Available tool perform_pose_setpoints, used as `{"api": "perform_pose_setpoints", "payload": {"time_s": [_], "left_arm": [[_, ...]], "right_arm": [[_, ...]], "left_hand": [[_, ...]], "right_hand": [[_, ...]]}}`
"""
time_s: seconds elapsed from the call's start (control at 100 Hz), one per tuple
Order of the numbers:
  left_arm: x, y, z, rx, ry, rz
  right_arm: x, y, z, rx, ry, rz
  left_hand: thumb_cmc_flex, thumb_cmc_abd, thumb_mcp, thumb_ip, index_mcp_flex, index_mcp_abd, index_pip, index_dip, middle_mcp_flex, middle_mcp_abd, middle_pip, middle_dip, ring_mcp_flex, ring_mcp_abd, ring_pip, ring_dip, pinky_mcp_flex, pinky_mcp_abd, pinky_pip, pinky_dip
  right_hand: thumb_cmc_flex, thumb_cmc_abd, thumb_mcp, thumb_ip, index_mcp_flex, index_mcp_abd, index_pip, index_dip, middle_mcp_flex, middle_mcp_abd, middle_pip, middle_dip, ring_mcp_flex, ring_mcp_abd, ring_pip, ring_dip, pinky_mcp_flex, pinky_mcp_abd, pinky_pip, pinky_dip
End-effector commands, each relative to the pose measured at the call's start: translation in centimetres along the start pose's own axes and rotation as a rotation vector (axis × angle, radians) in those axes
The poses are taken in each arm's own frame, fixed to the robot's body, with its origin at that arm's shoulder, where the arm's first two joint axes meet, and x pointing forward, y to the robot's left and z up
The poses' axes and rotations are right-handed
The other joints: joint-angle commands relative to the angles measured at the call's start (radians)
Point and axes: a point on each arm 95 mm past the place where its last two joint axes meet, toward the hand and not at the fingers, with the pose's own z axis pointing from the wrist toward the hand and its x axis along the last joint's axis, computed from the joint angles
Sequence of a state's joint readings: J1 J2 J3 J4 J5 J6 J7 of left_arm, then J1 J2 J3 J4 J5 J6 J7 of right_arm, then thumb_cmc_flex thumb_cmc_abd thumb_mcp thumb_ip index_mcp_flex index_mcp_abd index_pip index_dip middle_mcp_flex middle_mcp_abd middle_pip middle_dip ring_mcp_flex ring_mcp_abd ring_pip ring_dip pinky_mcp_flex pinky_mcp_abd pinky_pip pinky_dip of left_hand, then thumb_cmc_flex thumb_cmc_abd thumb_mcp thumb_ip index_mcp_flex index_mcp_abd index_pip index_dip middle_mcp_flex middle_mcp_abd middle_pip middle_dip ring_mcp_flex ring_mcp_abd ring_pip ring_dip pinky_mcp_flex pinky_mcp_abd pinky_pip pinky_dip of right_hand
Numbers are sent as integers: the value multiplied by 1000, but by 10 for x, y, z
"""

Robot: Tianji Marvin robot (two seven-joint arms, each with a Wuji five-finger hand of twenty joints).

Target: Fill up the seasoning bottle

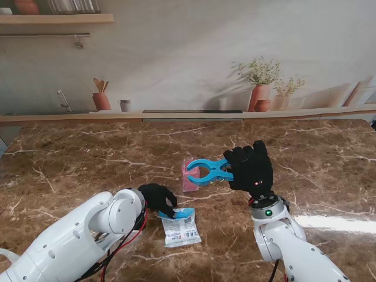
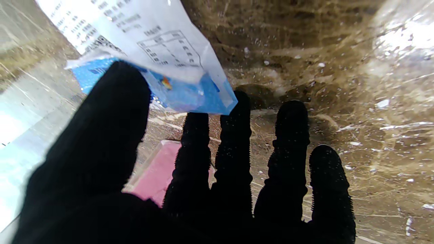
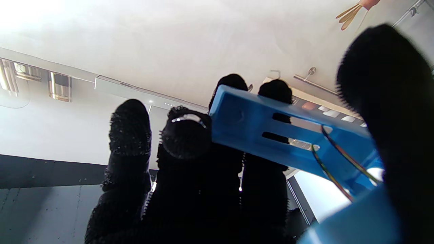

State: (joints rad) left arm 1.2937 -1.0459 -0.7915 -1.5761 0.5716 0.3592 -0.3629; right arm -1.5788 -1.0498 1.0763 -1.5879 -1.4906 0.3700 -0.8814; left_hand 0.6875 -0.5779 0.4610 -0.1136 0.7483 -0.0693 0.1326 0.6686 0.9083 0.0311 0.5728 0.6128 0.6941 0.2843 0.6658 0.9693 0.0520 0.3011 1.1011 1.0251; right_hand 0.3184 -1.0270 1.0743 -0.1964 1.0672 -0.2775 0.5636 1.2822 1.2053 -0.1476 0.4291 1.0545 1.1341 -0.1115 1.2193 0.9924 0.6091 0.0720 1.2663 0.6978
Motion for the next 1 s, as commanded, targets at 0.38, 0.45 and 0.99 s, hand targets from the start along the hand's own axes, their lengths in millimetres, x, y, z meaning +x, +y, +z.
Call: {"api": "perform_pose_setpoints", "payload": {"time_s": [0.38, 0.45, 0.99], "left_arm": [[-4, 31, 10, -99, -14, 64], [-3, 32, 9, -105, -16, 72], [-3, 32, 10, -118, 7, 103]], "right_arm": [[0, -3, -3, 18, -11, -5], [0, -3, -3, 18, -12, -4], [-2, -4, -3, 16, -14, -8]], "left_hand": [[105, -156, 295, -74, -17, -123, 1017, 218, 226, -18, -114, 239, 186, -96, 37, 25, 99, -31, 72, 12], [98, -156, 329, -59, -79, -101, 956, 195, 228, -16, -142, 278, 197, -91, 38, 49, 108, -22, 78, 5], [129, -18, 351, -59, -21, -102, 810, -15, 123, -22, -62, 594, 93, -64, 9, 177, -19, -35, 13, -55]], "right_hand": [[104, 116, 4, 53, 191, -219, 708, 156, 160, -131, 653, 149, -20, -70, -30, 14, -16, 7, -23, 8], [105, 117, 4, 53, 191, -219, 707, 157, 159, -131, 653, 148, -21, -70, -31, 13, -16, 7, -23, 7], [104, 122, 0, 54, 187, -219, 706, 163, 156, -132, 651, 146, -25, -71, -36, 10, -18, 6, -27, 6]]}}
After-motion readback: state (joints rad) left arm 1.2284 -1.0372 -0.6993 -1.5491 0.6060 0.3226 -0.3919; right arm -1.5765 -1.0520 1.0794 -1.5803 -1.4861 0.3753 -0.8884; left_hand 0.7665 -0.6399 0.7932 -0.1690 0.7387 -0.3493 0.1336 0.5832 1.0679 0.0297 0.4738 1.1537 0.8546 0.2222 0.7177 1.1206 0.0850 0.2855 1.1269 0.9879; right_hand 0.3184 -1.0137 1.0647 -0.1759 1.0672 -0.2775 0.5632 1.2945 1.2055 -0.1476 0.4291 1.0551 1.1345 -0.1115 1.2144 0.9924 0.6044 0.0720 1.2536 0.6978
